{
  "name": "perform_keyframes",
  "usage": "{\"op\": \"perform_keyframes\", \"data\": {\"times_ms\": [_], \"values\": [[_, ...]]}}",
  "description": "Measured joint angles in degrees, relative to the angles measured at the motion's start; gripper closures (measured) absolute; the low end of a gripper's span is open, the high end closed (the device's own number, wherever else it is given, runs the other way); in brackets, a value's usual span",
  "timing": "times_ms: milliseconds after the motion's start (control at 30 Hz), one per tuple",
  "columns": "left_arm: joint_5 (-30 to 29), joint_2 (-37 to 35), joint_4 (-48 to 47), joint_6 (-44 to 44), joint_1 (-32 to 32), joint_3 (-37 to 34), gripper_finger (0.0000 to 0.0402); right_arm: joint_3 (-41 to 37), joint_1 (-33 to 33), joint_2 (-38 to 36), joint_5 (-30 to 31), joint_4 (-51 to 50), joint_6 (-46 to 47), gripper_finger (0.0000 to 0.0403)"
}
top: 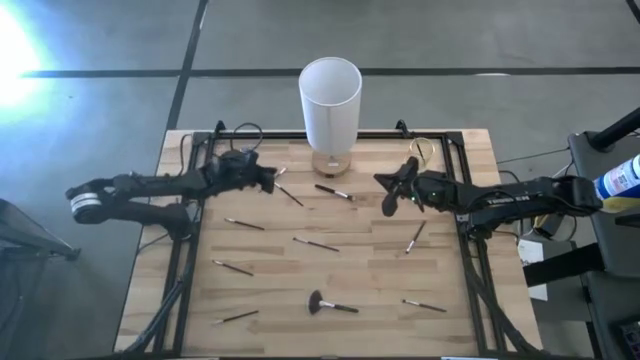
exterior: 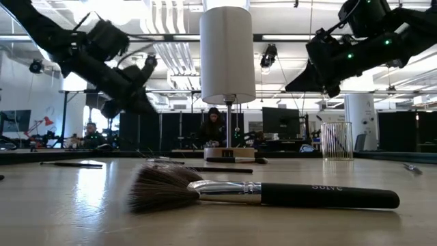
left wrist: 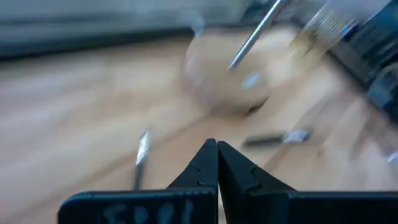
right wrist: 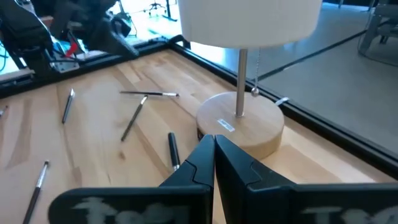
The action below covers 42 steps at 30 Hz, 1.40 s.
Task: Pick & Place Makeup Brushes
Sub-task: Put the eyeshadow brush into the makeup brush holder
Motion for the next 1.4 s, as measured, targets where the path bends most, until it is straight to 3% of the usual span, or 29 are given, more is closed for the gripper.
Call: {"op": "perform_keyframes", "data": {"times_ms": [367,633,1067,1300,1400], "values": [[-1.4,7.1,-25.9,9.1,0.1,7.9,0.0316,0.0,0.0,2.8,-0.1,2.7,-1.6,0.0394],[-2.8,10.9,-26.7,11.1,3.7,7.1,0.0303,0.0,0.0,2.9,-0.1,2.6,-1.8,0.0394],[-0.7,14.8,-24.8,13.3,7.2,4.9,0.0309,0.0,0.0,2.9,-0.1,2.6,-1.8,0.0394],[-0.4,16.4,-24.6,14.1,7.3,3.2,0.039,0.0,0.0,2.9,-0.1,2.6,-1.8,0.0394],[0.3,16.3,-23.8,13.8,7.2,1.7,0.0397,0.0,0.0,2.9,-0.1,2.6,-1.8,0.0394]]}}
